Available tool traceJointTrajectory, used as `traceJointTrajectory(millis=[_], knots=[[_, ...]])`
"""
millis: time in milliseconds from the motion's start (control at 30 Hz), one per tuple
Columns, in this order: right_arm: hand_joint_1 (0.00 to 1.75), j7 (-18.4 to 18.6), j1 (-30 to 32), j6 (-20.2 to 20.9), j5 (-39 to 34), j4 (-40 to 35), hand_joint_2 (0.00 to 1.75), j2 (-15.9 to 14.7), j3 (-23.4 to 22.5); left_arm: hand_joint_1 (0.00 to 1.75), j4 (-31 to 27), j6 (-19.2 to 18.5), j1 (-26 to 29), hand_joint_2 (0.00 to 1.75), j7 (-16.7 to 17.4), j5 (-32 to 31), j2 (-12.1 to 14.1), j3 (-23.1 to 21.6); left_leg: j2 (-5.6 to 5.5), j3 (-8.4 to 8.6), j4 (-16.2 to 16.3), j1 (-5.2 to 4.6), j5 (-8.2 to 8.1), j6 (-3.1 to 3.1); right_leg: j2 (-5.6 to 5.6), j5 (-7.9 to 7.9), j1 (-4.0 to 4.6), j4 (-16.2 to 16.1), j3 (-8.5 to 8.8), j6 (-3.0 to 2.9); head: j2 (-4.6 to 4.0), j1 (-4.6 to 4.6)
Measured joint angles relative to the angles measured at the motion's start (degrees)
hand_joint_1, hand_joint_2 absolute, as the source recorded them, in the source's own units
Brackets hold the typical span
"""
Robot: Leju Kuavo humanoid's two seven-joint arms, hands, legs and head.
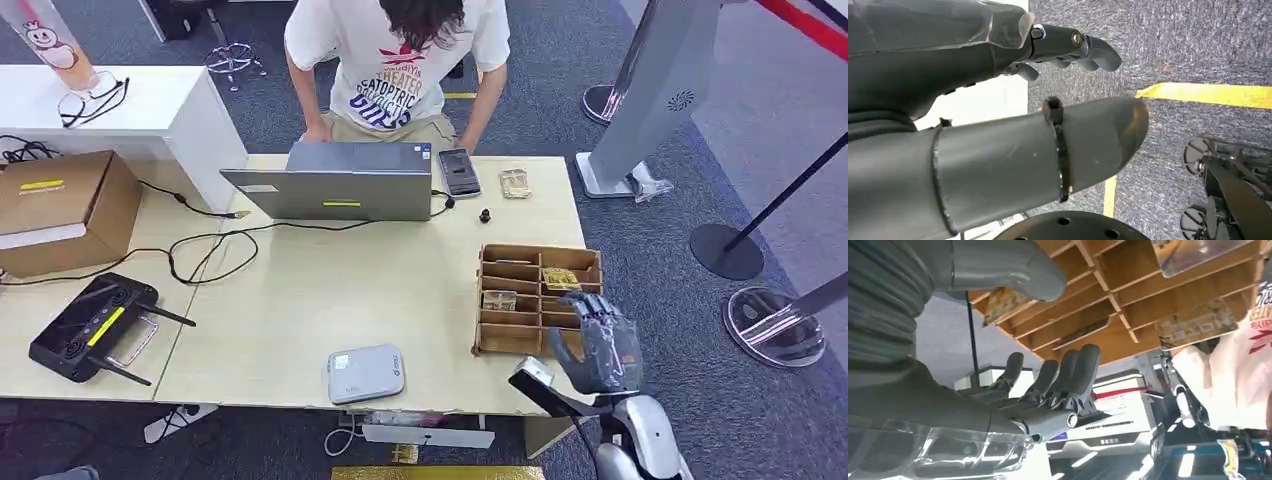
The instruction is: Pass the card to the sensor for recognition and then transmit it.
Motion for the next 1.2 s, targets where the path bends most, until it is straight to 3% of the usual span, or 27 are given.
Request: traceJointTrajectory(millis=[1200], knots=[[0.91, 0.02, 0.74, 1.27, 0.81, 3.04, 1.75, -0.83, -4.0, 0.0, 0.02, 0.24, 0.17, 0.0, -0.61, -0.18, -0.02, 0.52, 0.0, 0.0, 0.0, 0.0, 0.0, 0.0, 0.0, 0.0, 0.0, 0.0, 0.0, 0.0, 0.0, 0.0]])
